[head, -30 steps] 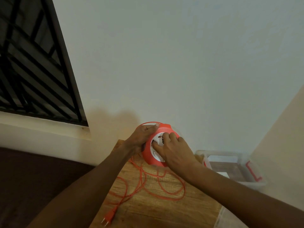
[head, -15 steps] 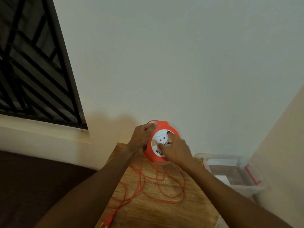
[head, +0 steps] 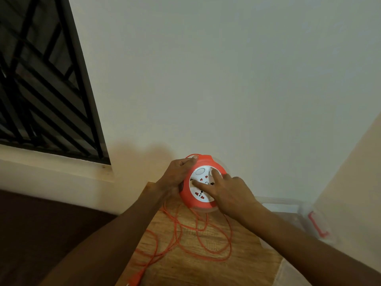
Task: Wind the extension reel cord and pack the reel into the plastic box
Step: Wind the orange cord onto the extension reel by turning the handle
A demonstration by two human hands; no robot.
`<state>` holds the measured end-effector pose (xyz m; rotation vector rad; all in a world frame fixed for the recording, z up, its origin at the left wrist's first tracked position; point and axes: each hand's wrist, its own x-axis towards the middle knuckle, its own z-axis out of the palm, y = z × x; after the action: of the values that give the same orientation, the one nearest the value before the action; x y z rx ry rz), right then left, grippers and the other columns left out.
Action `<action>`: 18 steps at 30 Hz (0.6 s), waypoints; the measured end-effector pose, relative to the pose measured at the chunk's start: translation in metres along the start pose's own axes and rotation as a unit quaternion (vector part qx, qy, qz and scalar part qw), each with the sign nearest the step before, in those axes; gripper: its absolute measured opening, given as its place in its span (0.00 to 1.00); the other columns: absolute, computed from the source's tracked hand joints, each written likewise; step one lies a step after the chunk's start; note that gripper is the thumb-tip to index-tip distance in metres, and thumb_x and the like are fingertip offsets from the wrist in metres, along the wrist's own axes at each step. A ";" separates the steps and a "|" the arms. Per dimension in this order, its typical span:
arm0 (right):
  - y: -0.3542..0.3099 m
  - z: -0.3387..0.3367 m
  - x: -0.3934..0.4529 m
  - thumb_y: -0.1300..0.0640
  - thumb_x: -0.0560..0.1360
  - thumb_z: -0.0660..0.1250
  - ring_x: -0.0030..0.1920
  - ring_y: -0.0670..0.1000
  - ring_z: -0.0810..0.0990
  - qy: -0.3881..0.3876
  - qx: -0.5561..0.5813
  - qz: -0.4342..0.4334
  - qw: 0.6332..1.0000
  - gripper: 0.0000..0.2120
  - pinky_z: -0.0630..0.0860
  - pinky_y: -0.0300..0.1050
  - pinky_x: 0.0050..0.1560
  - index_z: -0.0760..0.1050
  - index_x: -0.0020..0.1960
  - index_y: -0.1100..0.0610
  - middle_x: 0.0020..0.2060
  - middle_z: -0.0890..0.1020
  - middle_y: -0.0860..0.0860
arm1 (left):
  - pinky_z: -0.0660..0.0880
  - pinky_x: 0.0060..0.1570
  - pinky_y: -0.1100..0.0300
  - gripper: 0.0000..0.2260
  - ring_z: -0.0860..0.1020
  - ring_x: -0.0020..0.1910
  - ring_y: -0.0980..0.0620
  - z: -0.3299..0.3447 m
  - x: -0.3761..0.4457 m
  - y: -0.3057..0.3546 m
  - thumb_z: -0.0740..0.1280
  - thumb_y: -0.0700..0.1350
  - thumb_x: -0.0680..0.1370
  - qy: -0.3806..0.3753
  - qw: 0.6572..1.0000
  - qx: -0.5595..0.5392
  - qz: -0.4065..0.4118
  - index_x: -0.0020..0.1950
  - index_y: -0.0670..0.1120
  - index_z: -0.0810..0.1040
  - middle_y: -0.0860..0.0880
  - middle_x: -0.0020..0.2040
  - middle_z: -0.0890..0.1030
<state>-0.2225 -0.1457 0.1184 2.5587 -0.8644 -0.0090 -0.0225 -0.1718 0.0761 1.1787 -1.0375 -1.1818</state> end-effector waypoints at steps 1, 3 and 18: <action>-0.002 -0.001 0.003 0.51 0.79 0.63 0.57 0.65 0.78 -0.015 -0.005 0.005 1.000 0.33 0.78 0.53 0.45 0.50 0.78 0.41 0.68 0.68 0.66 | 0.86 0.45 0.48 0.14 0.88 0.48 0.41 0.002 0.000 0.000 0.68 0.56 0.82 -0.004 1.000 -0.001 0.000 0.50 0.50 0.89 0.43 0.51 0.89; -0.005 0.001 0.008 0.50 0.79 0.64 0.57 0.64 0.79 -0.013 -0.008 0.001 1.000 0.32 0.79 0.55 0.48 0.53 0.78 0.44 0.65 0.73 0.65 | 0.86 0.49 0.47 0.13 0.88 0.50 0.41 0.007 0.000 0.000 0.68 0.55 0.82 -0.016 1.000 0.006 0.002 0.51 0.49 0.89 0.42 0.52 0.89; -0.024 0.003 0.033 0.58 0.76 0.69 0.36 0.54 0.87 -0.029 0.748 0.357 0.559 0.43 0.79 0.43 0.29 0.43 0.80 0.47 0.65 0.76 0.60 | 0.86 0.47 0.46 0.13 0.89 0.46 0.42 0.006 0.007 -0.010 0.68 0.55 0.83 0.099 0.993 -0.054 0.031 0.49 0.48 0.88 0.44 0.48 0.90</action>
<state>-0.1827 -0.1486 0.1098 3.0450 -2.7488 1.5139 -0.0286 -0.1792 0.0671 1.1448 -0.8437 -1.0363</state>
